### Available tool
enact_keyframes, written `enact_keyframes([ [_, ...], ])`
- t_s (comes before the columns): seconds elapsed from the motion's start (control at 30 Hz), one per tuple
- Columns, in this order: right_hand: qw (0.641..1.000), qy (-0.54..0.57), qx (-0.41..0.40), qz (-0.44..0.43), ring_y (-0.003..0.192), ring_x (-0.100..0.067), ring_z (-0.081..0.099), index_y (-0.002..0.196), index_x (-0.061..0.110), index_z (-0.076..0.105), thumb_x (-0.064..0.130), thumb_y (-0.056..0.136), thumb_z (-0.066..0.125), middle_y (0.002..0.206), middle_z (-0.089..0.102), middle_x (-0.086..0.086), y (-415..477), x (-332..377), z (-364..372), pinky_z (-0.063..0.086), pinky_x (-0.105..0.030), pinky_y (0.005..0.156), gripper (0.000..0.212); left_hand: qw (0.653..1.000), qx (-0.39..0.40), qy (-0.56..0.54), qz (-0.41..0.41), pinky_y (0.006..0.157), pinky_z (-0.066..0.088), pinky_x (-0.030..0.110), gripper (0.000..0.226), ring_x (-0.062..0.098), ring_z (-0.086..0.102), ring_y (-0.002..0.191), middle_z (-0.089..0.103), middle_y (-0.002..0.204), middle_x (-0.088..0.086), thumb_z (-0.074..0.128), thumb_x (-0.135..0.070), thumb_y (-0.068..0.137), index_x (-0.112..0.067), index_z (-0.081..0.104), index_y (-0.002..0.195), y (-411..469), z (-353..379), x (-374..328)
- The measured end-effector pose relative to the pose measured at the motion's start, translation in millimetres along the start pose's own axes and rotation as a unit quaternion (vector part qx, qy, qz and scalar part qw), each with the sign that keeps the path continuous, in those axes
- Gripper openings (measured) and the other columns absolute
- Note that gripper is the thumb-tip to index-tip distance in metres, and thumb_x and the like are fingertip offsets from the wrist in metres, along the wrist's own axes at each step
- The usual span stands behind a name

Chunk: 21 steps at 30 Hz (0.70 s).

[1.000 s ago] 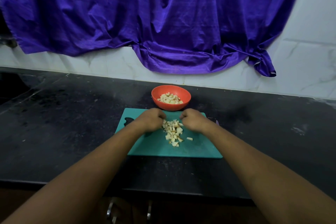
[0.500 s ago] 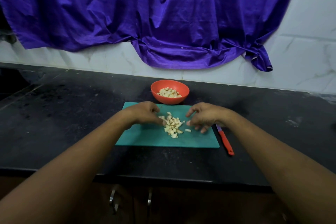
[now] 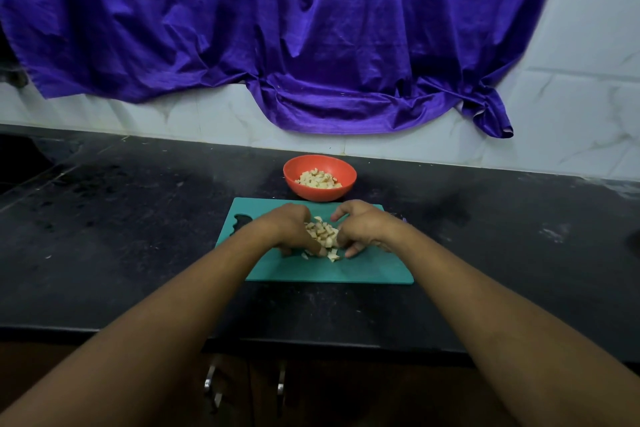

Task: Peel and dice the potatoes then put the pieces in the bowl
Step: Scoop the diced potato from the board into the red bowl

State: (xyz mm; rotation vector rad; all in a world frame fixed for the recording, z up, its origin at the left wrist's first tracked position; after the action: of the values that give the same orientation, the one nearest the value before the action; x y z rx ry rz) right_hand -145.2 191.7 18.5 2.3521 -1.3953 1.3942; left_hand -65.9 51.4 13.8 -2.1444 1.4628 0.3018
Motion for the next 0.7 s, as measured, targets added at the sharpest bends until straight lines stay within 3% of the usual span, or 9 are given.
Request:
enact_keyframes([
  [0.13, 0.994, -0.081, 0.07, 0.027, 0.091, -0.017, 0.065, 0.155, 0.024, 0.032, 0.005, 0.081, 0.085, 0.112, 0.06, -0.006, -8.4, -5.5, -13.9, 0.06, -0.03, 0.064, 0.093, 0.998, 0.051, 0.024, -0.023, 0.081, 0.063, 0.034, 0.091, 0.021, 0.068, 0.098, 0.05, 0.135, 0.003, 0.093, -0.047, 0.067, -0.02, 0.045, 0.14, -7.4, -7.2, 11.2],
  [0.23, 0.986, -0.14, 0.086, 0.041, 0.1, -0.02, 0.065, 0.159, 0.025, 0.026, 0.014, 0.078, 0.09, 0.122, 0.053, -0.004, -8.0, -3.0, -11.3, 0.061, -0.03, 0.065, 0.104, 0.997, 0.068, 0.026, -0.04, 0.079, 0.063, 0.032, 0.089, 0.02, 0.071, 0.093, 0.049, 0.136, 0.005, 0.093, -0.039, 0.071, -0.02, 0.043, 0.142, -7.5, -9.1, 7.6],
  [0.37, 0.982, -0.17, 0.076, 0.037, 0.1, -0.024, 0.067, 0.147, 0.017, 0.041, 0.008, 0.08, 0.087, 0.124, 0.053, -0.008, 1.9, 8.6, 2.9, 0.065, -0.035, 0.072, 0.082, 0.997, 0.059, -0.021, -0.052, 0.077, 0.065, 0.033, 0.076, 0.02, 0.075, 0.084, 0.059, 0.121, 0.006, 0.091, -0.024, 0.076, -0.017, 0.049, 0.139, 1.2, -6.2, -3.6],
  [0.57, 0.988, -0.137, 0.061, 0.029, 0.075, -0.024, 0.075, 0.12, 0.002, 0.059, -0.009, 0.083, 0.075, 0.107, 0.066, -0.017, 20.4, 22.9, 19.4, 0.063, -0.03, 0.058, 0.041, 0.991, 0.052, -0.109, -0.065, 0.082, 0.064, 0.036, 0.05, 0.026, 0.076, 0.092, 0.067, 0.11, 0.015, 0.077, 0.006, 0.083, -0.008, 0.062, 0.129, 7.4, -3.8, -13.7],
  [0.63, 0.995, -0.078, 0.054, 0.035, 0.071, -0.023, 0.075, 0.114, -0.002, 0.063, -0.014, 0.084, 0.071, 0.1, 0.069, -0.018, 23.0, 23.4, 19.5, 0.064, -0.032, 0.062, 0.033, 0.985, 0.05, -0.15, -0.069, 0.078, 0.065, 0.035, 0.044, 0.024, 0.076, 0.085, 0.07, 0.106, 0.016, 0.075, 0.009, 0.083, -0.005, 0.065, 0.124, 9.5, -3.0, -12.6],
  [0.7, 0.997, 0.031, 0.05, 0.044, 0.083, -0.027, 0.075, 0.121, -0.006, 0.061, -0.021, 0.084, 0.066, 0.104, 0.068, -0.019, 24.4, 19.6, 18.8, 0.066, -0.038, 0.069, 0.04, 0.976, 0.057, -0.197, -0.072, 0.075, 0.065, 0.033, 0.036, 0.023, 0.076, 0.083, 0.072, 0.104, 0.018, 0.072, 0.011, 0.085, -0.001, 0.069, 0.118, 10.9, -2.0, -12.1],
])
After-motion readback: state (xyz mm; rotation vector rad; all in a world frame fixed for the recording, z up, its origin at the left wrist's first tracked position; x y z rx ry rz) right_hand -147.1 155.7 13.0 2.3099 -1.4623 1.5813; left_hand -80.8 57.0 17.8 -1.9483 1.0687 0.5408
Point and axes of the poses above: each hand's wrist, its own y-axis towards the middle knuckle, its own z-axis out of the palm, x = y × z, the point moved 4 cm from there along y, towards the middle knuckle
